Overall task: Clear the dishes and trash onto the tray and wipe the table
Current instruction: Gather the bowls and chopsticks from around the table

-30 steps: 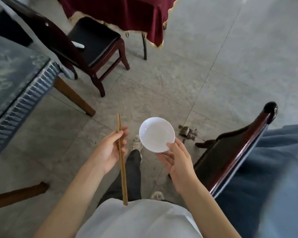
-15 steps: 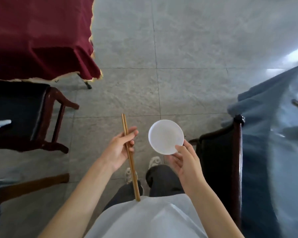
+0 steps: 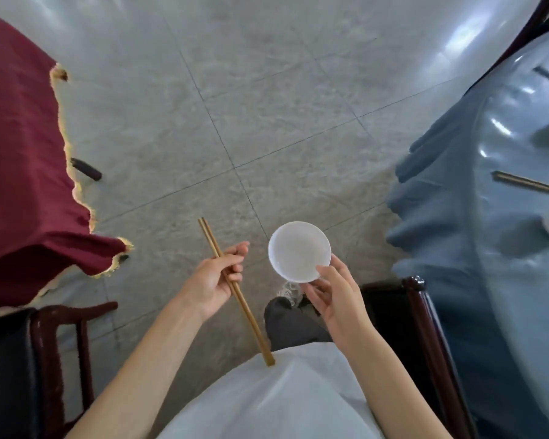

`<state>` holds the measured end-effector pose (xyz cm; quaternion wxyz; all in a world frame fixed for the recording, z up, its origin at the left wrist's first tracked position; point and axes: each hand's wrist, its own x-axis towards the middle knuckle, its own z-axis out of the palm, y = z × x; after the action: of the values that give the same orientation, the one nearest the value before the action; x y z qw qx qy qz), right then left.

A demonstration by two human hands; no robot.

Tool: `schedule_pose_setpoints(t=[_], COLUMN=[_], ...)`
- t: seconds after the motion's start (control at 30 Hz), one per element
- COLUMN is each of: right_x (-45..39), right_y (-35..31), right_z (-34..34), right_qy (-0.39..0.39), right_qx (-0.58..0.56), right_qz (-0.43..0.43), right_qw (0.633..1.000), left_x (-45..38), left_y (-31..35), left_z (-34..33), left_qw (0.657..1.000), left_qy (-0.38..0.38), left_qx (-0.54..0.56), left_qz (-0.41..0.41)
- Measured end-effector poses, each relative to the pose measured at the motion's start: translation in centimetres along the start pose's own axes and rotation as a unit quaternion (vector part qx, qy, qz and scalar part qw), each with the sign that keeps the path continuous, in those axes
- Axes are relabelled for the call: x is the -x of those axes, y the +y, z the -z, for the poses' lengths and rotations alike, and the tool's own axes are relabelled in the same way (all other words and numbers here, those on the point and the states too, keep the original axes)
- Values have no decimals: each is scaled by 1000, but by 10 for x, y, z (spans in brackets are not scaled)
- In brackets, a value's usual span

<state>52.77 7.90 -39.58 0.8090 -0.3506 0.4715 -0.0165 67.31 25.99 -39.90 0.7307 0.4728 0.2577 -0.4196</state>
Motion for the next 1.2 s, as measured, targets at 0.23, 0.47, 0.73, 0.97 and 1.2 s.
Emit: schedule_pose_setpoints(t=[0.23,0.47,0.73,0.97,1.2], right_x=[-58,-94,-140,-142,-136], right_y=[-82,-128,-178,-213,-233], right_z=[-28,-36,-55,-71,-64], right_qy=[39,122,270,379,443], right_qx=[-43,-105,-223,-316,-402], right_qz=[38,64,99,149,198], right_qw=[998,985,931,857,777], left_x=[-78,-147,-235,-296,-318], left_y=[75,110,159,195,179], left_z=[-100,-181,-282,-364,-434], left_qw=[997,986,944,901,863], left_qy=[-50,-86,-166,-213,-245], left_qx=[-63,-121,-226,-275,-322], left_qz=[17,76,176,258,303])
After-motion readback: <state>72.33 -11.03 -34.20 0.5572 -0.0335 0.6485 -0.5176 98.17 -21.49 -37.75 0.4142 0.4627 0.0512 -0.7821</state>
